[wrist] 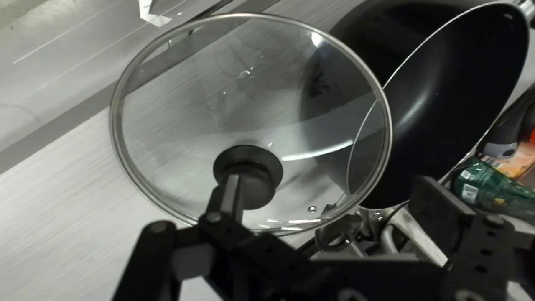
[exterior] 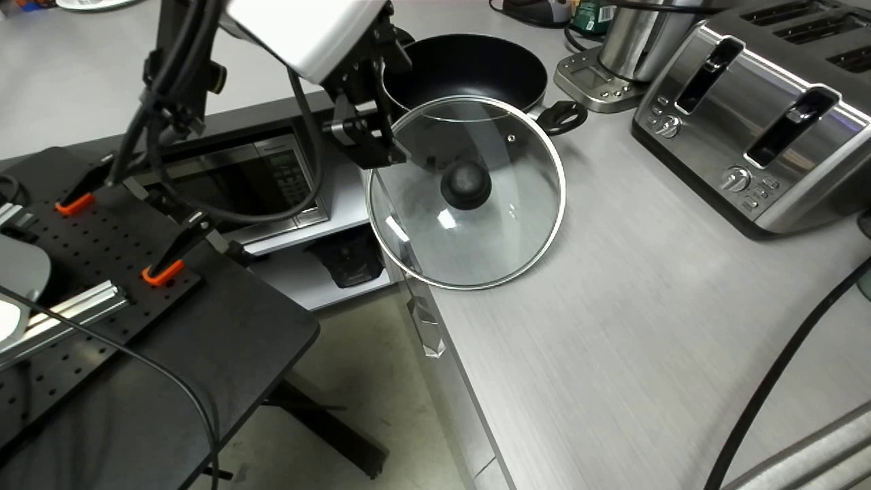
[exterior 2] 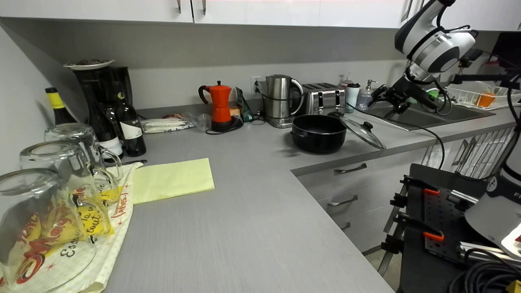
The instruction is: Pick up the lid and close the pot
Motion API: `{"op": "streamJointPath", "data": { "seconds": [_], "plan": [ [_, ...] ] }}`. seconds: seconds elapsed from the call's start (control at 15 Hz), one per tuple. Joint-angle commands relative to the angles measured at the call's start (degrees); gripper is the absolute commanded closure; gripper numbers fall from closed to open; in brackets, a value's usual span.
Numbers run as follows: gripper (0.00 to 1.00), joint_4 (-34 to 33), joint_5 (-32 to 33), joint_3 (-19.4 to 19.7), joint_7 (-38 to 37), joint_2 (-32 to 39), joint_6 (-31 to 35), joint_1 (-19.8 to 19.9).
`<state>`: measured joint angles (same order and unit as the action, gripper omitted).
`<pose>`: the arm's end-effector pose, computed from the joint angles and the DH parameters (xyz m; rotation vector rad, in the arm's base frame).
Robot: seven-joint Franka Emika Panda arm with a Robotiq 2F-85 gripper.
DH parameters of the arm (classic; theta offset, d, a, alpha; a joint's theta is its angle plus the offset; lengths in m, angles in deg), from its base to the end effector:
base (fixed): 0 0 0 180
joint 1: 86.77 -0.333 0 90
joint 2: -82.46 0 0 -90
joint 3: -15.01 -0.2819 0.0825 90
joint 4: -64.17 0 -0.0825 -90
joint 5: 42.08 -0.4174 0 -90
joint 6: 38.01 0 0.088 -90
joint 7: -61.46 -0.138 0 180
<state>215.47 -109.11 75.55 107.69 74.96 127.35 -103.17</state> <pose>0.3088 -0.3388 0.1861 -2.3991 1.4524 -0.7589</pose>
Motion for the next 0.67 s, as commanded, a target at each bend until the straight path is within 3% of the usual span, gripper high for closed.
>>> {"op": "streamJointPath", "data": {
  "seconds": [0.0, 0.6],
  "plan": [
    [0.0, -2.3, -7.0, 0.7, 0.2, 6.9, 2.2, -2.4],
    [0.0, -6.9, -22.0, -2.3, 1.9, 20.9, -0.5, 0.3]
  ]
}}
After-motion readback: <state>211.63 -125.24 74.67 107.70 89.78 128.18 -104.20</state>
